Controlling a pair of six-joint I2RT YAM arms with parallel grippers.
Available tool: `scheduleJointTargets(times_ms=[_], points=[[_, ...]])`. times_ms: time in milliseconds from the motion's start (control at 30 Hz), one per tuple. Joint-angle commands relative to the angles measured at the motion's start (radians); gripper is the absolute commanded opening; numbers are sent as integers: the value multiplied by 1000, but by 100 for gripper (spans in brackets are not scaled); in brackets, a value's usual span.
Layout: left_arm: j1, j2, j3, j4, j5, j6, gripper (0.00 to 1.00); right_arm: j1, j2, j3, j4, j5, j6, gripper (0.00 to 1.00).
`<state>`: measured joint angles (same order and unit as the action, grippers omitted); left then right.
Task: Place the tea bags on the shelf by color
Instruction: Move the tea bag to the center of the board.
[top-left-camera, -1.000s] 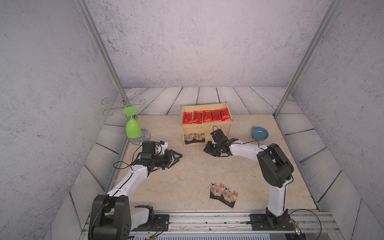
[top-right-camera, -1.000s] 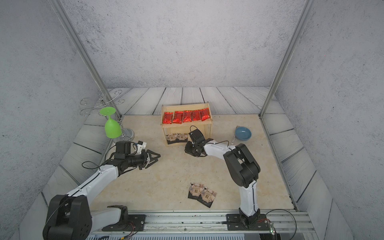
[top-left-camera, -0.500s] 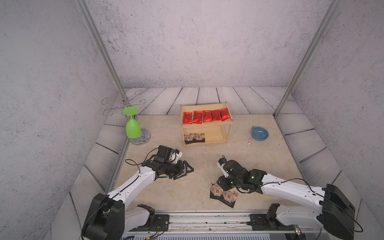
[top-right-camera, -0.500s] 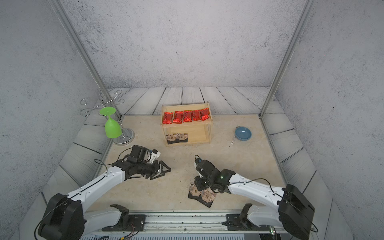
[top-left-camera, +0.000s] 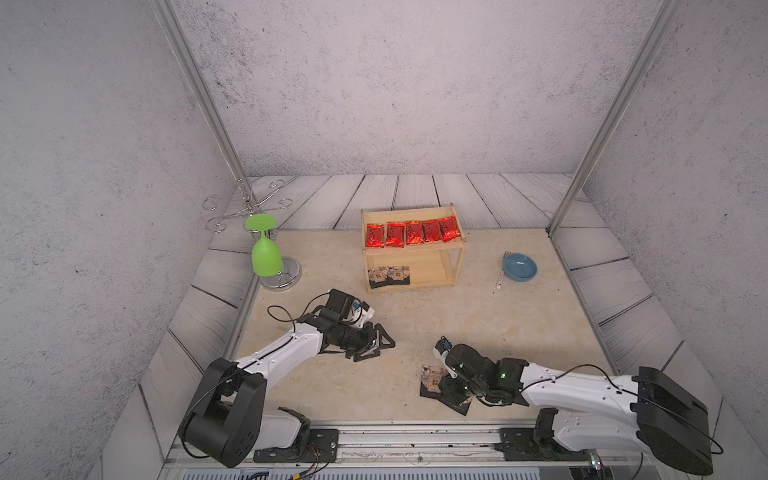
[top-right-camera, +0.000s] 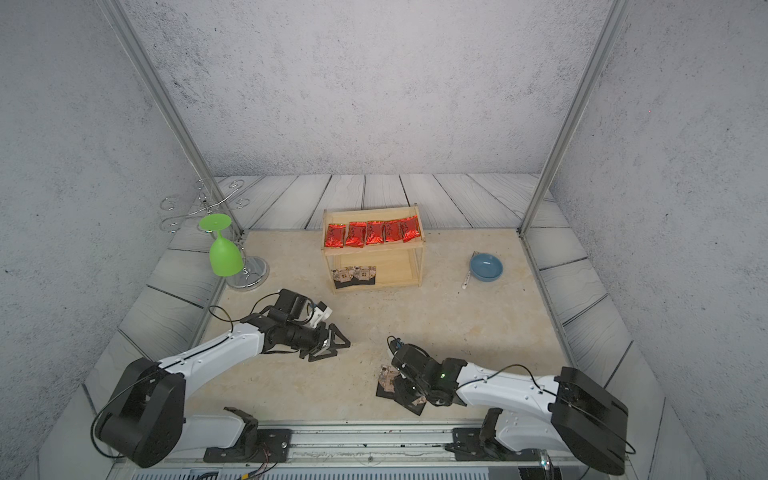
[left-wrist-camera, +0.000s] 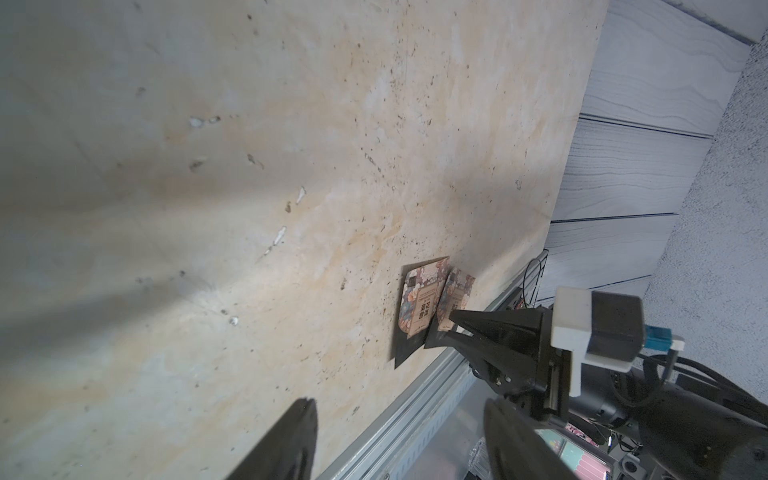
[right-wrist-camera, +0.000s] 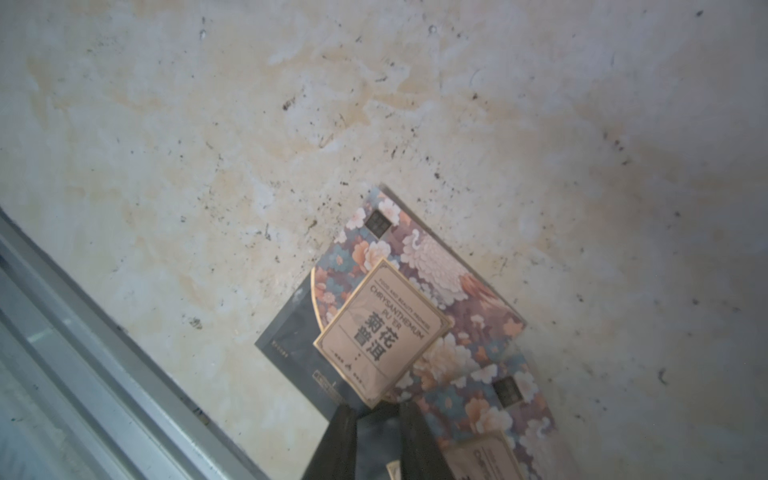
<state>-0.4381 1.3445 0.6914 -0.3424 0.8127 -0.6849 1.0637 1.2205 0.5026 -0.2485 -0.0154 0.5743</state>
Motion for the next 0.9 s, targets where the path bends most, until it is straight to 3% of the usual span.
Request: scheduleJointTargets(times_ms=[0,167,333,700,867], points=[[-10,14,-12,28,32,8,70,5,45,-1,80,43,-22,24],[-10,53,-19,33,52,24,71,3,104,-2,125,62,-35,24],[-10,118,-54,140,86,-40,70,-2,164,-7,201,84,-62,24],[-34,233,-27,242,70,-88,66,-96,315,44,359,-29,-180,24],[-70,309,18,243,40,-85,60,-111,301,45,363,-48,-180,23]])
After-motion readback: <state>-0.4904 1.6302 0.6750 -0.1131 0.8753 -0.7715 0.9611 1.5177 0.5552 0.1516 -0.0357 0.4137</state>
